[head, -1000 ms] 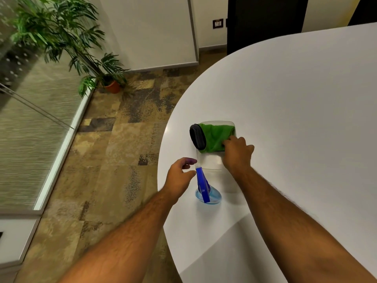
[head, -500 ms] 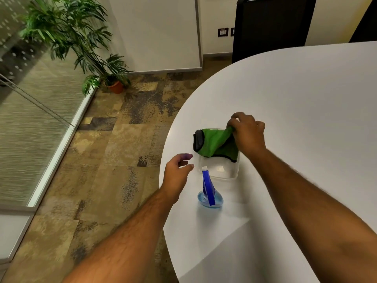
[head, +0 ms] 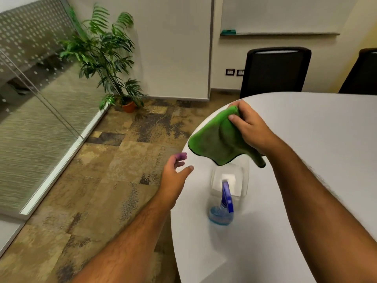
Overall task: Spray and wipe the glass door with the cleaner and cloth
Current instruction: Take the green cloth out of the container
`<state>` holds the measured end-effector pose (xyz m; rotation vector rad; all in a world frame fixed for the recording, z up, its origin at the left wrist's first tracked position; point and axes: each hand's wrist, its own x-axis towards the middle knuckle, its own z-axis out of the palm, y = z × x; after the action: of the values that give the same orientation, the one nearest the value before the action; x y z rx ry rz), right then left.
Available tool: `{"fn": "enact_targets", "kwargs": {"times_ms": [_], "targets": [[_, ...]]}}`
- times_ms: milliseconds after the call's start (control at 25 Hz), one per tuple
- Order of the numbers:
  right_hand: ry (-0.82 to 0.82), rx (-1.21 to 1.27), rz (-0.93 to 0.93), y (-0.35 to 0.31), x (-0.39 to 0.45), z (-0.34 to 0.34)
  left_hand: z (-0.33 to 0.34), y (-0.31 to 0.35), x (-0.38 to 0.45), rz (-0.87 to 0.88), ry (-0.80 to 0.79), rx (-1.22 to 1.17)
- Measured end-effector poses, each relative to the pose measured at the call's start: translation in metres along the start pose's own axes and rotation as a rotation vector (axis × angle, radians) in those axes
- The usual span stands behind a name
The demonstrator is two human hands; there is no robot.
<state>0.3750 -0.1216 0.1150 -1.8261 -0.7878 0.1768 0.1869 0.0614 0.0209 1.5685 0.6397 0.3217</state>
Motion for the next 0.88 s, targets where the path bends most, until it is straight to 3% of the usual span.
{"fn": "enact_targets", "kwargs": {"times_ms": [160, 360, 440, 560, 680, 880], "targets": [[-0.197, 0.276, -0.056, -0.093, -0.002, 0.062, -0.068, 0.040, -0.005, 0.111, -0.010, -0.055], [-0.280, 0.793, 0.082, -0.185, -0.029, 0.189, -0.201, 0.063, -0.072, -0.034, -0.110, -0.552], [-0.366, 1.092, 0.273, -0.211, -0.051, 0.249, -0.262, 0.065, -0.101, -0.050, 0.057, -0.596], [-0.524, 1.331, 0.488, -0.238, -0.101, 0.343, -0.350, 0.068, -0.144, -0.035, 0.272, -0.583], [-0.693, 1.351, 0.573, -0.290, -0.168, 0.445, -0.452, 0.057, -0.199, 0.000, 0.443, -0.412], [-0.800, 1.301, 0.643, -0.383, -0.227, 0.567, -0.612, 0.025, -0.307, 0.033, 0.653, -0.292]]}}
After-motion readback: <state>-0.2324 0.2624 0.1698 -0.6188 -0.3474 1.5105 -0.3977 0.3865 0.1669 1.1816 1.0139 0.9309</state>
